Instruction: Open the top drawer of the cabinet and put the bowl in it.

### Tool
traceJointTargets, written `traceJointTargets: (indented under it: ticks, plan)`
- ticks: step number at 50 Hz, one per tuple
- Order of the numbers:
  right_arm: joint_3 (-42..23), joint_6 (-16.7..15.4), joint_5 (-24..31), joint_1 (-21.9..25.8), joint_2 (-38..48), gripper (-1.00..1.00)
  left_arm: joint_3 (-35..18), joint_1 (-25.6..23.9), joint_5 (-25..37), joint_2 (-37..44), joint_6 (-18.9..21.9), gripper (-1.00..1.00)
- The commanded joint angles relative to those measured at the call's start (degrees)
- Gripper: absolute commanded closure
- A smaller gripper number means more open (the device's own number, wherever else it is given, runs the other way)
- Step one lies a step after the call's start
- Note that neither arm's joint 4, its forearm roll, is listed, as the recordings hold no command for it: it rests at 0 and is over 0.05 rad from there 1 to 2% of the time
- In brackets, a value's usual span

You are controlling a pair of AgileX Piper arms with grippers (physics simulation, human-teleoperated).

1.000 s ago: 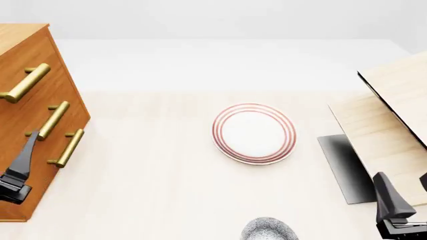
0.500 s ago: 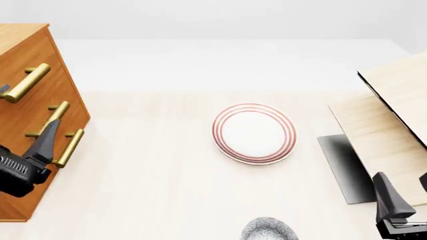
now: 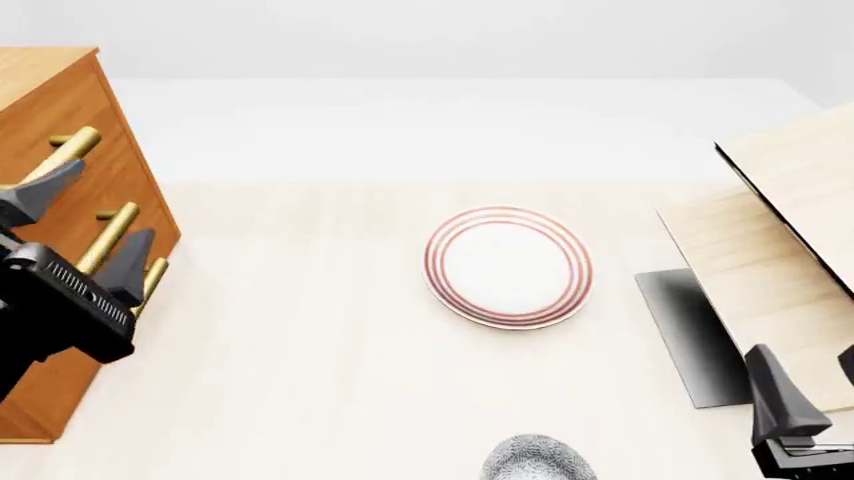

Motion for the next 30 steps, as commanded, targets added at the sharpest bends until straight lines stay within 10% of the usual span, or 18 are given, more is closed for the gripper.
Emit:
traceJointTargets:
  ticks: [1, 30]
  plan:
    - [0.0, 0.0, 0.0, 0.0, -0.1, -1.0, 1.2, 0.5, -5.7, 5.8, 4.7, -1.0]
    - [0.0, 0.1, 0.2, 0.1, 0.0, -1.0, 2.7, 5.7, -13.6, 11.5, 12.2, -1.0]
